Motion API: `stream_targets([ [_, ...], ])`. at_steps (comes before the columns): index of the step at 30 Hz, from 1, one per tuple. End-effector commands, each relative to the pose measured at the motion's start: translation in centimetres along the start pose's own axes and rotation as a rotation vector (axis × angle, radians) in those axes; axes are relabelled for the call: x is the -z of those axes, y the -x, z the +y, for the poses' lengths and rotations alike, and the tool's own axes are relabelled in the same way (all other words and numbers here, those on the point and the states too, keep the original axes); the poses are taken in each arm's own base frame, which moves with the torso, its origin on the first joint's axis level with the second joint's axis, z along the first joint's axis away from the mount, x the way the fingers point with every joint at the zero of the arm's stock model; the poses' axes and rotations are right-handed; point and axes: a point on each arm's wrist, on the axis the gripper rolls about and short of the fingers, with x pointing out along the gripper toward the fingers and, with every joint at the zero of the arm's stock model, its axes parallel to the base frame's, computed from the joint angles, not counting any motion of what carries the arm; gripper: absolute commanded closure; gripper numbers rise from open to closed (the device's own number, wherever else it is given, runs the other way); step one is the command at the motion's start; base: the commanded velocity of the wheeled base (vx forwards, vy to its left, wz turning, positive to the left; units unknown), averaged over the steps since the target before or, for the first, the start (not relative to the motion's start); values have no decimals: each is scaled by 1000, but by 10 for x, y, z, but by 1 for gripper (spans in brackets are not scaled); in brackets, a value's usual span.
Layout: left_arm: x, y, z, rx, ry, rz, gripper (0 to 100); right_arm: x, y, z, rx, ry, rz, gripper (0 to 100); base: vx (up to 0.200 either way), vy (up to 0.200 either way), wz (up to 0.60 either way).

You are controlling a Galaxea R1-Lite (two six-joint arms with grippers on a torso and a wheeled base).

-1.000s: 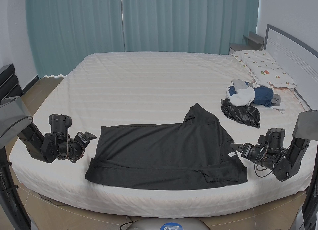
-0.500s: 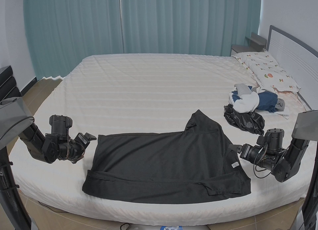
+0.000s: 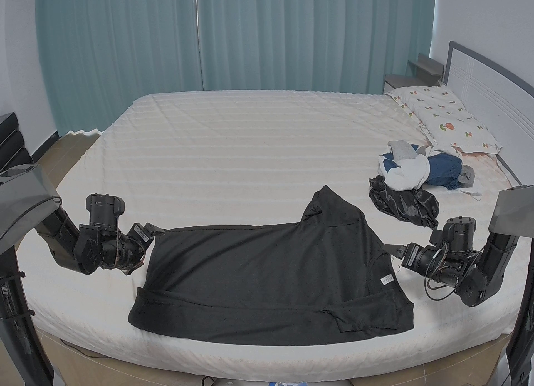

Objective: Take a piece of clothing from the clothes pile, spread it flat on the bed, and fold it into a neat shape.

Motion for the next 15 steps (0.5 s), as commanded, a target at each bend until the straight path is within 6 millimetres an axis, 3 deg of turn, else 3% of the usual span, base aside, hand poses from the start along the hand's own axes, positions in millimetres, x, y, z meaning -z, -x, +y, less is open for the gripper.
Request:
stream_targets([
  [1, -1, -1, 0, -1, 14, -3, 0, 1, -1, 0, 0, 0, 3, 0, 0, 0, 0],
  [7, -4, -2, 0, 4, 24, -12, 0, 3, -2, -1, 4, -2, 10, 0, 200, 0, 0],
  [15, -11, -16, -6, 13, 15, -31, 0, 3, -1, -2, 6, -1, 12, 0, 0, 0, 0],
])
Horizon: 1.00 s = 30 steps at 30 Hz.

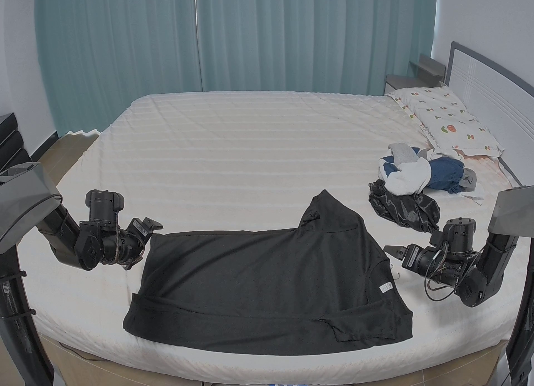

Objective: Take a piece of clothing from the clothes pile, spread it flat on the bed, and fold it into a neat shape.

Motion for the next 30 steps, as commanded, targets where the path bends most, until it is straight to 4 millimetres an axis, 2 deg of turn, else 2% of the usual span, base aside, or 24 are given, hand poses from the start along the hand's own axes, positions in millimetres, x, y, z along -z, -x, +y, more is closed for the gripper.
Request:
stream_targets([
  [1, -5, -15, -3, 1, -4, -8, 0, 2, 1, -1, 5, -1, 8, 0, 0, 0, 0],
  [5, -13, -25, 2, 2, -16, -14, 0, 2, 2, -1, 7, -2, 9, 0, 0, 0, 0],
  [10, -23, -37, 14, 7, -138, 2, 0, 3, 2, -2, 9, -3, 10, 0, 0, 0, 0],
  [12, -40, -45, 19, 36, -209, 1, 0, 4, 3, -2, 11, -2, 15, 0, 0, 0, 0],
  [14, -43, -48, 18, 53, -225, 4, 0, 4, 3, -2, 9, -2, 16, 0, 0, 0, 0],
  [18, -45, -72, 20, 106, -311, 43, 0, 4, 3, -2, 11, -1, 16, 0, 0, 0, 0],
  [20, -45, -72, 20, 106, -311, 43, 0, 4, 3, -2, 11, -1, 16, 0, 0, 0, 0],
  [21, -47, -89, 19, 124, -335, 36, 0, 5, 3, -3, 10, 0, 24, 0, 0, 0, 0],
  [23, -47, -98, 17, 145, -341, 50, 0, 6, 3, -3, 7, 0, 28, 0, 0, 0, 0],
  [27, -53, -108, 10, 189, -356, 58, 0, 5, 3, -2, 2, 4, 27, 0, 0, 0, 0],
  [30, -56, -109, 10, 192, -365, 55, 0, 5, 3, -1, -3, 8, 25, 0, 0, 0, 0],
])
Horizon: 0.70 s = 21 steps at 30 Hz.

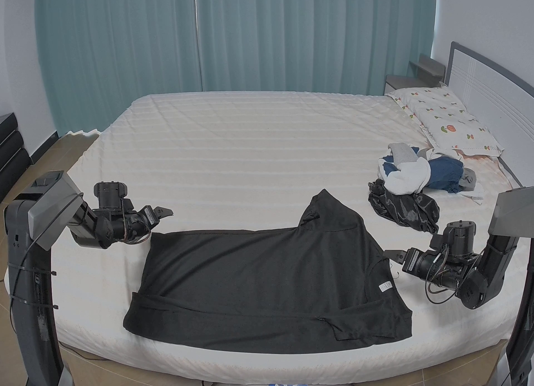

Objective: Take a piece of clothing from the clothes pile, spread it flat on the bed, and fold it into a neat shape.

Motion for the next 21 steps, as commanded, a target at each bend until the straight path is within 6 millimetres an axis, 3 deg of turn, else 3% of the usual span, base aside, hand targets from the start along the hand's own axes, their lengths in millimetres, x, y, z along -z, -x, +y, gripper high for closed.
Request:
stream_targets([
  [1, 5, -15, 10, -3, 0, 18, 0, 0, 0, 2, -6, 4, 0, 0, 0, 0, 0],
  [7, 11, -20, 15, -8, -18, 34, 0, 2, -2, 11, -35, 20, 3, 0, 0, 0, 0],
  [21, 7, -16, 14, -14, -20, 15, 0, 0, -4, 11, -41, 19, 0, 0, 0, 0, 0],
])
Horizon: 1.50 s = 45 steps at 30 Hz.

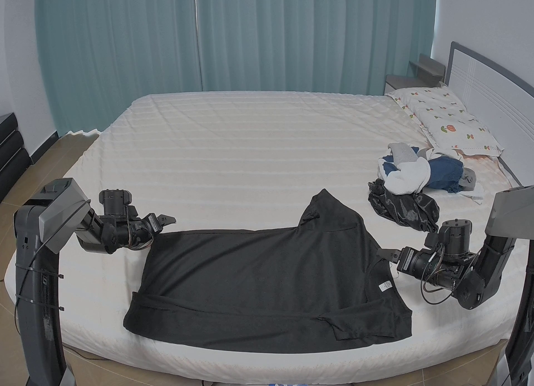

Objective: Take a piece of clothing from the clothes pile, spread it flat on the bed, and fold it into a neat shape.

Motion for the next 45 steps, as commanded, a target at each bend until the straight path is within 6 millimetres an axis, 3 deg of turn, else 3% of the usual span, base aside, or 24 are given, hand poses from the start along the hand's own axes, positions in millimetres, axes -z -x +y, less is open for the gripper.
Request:
stream_targets([
  [1, -3, 3, -1, -2, -1, -10, 0, -1, -1, 0, -1, 0, -2, 0, 0, 0, 0],
  [26, 7, 0, 0, -10, -28, 25, 0, -3, -12, -2, -16, -5, -6, 0, 0, 0, 0],
  [27, 8, 0, -1, -10, -28, 27, 100, -3, -13, -2, -18, -6, -7, 0, 0, 0, 0],
  [37, 8, 2, -3, -9, -27, 21, 100, -13, -30, 0, -33, 1, -31, 0, 0, 0, 0],
  [45, 10, 12, -5, -17, -16, 30, 100, -34, -70, 5, -27, 1, -21, 0, 0, 0, 0],
])
